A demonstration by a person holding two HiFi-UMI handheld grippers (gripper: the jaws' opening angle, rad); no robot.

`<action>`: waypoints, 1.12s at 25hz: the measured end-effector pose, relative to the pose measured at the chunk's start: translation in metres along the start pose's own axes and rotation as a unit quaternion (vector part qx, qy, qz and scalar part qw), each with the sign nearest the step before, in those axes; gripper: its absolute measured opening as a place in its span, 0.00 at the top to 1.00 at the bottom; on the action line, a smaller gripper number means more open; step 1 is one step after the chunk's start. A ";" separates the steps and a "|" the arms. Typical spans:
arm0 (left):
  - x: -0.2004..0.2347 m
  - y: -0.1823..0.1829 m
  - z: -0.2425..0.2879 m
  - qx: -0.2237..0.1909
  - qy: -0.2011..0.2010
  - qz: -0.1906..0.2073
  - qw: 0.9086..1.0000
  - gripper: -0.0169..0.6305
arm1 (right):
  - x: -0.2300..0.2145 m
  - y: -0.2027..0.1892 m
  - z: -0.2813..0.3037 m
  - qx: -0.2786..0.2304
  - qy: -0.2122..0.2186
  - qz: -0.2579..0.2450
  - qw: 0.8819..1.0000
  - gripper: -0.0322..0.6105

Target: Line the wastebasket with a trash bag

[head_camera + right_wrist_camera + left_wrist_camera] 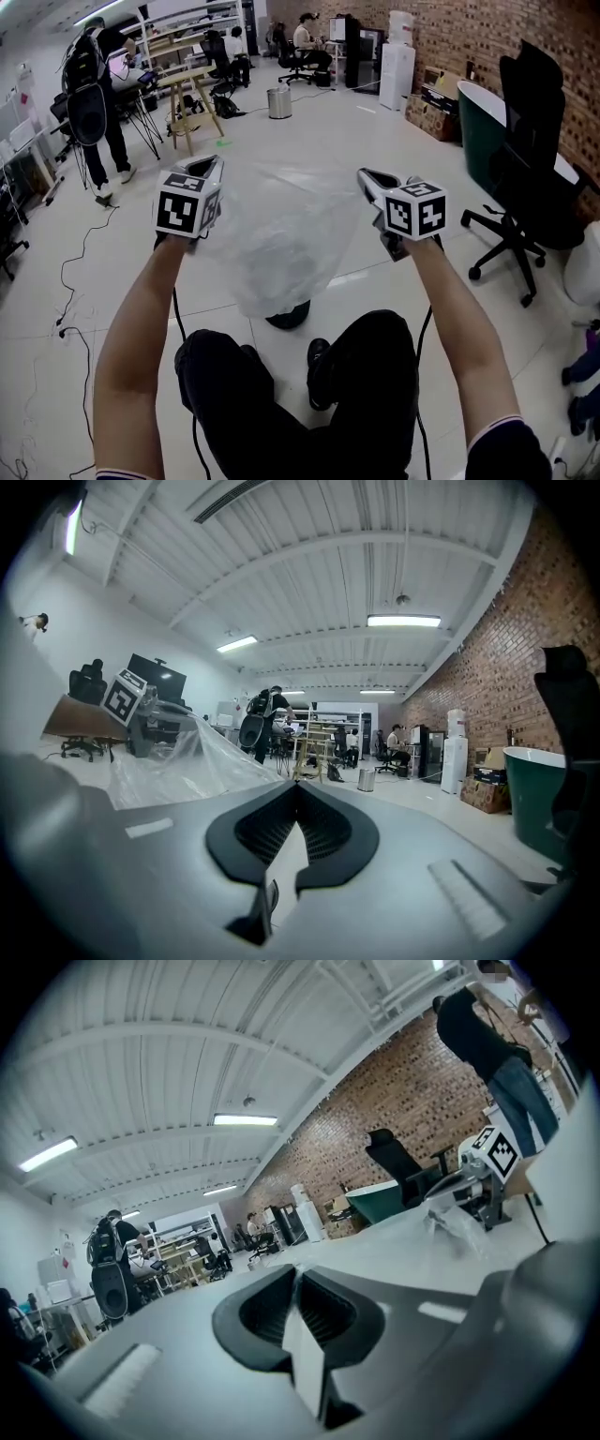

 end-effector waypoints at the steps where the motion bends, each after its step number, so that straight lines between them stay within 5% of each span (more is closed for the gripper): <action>1: 0.003 -0.001 0.006 0.000 0.000 0.000 1.000 0.96 | -0.003 -0.002 0.007 0.001 0.001 0.001 1.000 0.95; 28: -0.007 -0.172 0.115 0.150 -0.031 -0.060 0.986 0.96 | -0.014 -0.149 0.117 0.114 0.045 0.064 0.990 0.95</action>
Point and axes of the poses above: the fingertips, and each gripper's own axes: z forward along the fingers, x to its left, y out of its top, the point moved 8 cm from there along -z, backward along the fingers, and after that the axes turned 8 degrees about -z, right-handed, at the moved point
